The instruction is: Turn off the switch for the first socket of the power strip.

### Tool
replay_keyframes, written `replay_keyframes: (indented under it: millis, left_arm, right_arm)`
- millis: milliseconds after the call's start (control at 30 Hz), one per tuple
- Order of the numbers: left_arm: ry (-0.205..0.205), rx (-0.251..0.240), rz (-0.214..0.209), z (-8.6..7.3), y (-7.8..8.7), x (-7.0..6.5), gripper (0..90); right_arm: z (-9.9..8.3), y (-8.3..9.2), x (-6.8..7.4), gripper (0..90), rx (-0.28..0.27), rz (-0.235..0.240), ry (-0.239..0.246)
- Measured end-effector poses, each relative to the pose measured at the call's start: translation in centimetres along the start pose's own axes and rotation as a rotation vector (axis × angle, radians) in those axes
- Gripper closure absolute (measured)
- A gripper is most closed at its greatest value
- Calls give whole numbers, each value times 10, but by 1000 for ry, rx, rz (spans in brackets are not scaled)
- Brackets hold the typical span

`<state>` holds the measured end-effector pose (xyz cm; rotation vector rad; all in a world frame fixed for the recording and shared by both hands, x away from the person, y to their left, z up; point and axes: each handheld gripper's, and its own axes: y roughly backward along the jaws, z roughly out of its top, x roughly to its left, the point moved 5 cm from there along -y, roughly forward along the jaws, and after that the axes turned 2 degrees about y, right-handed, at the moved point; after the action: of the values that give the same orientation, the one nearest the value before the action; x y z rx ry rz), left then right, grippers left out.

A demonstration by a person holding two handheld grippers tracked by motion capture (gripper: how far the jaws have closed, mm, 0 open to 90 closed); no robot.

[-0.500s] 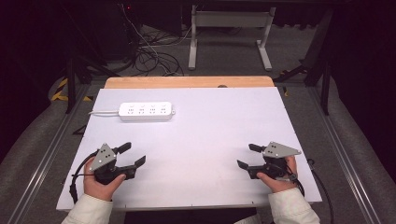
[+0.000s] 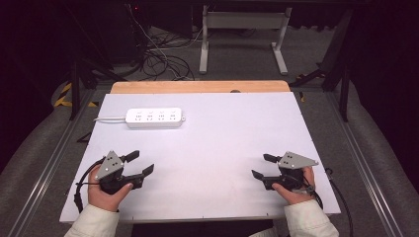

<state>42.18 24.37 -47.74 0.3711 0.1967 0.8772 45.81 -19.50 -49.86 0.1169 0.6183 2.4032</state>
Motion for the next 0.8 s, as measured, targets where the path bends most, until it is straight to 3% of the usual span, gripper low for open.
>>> replay_keyframes:
  millis: [200, 267, 300, 400, 800]
  left_arm:
    - [0, 6, -3, 3, 2, 0, 296]
    - [23, 8, -19, 3, 2, 0, 322]
    - [56, 15, -40, 3, 1, 1, 339]
    - [68, 25, -36, 6, 2, 3, 368]
    - [70, 53, -26, 26, 1, 20, 409]
  right_arm:
    - [-1, -1, 0, 281, 4, 1, 2]
    - [-1, -2, 1, 285, 7, 4, 2]
    - [-1, -2, 1, 285, 9, 6, 2]
    - [-1, -2, 1, 288, 10, 5, 5]
    - [-1, -2, 2, 291, 14, 9, 5]
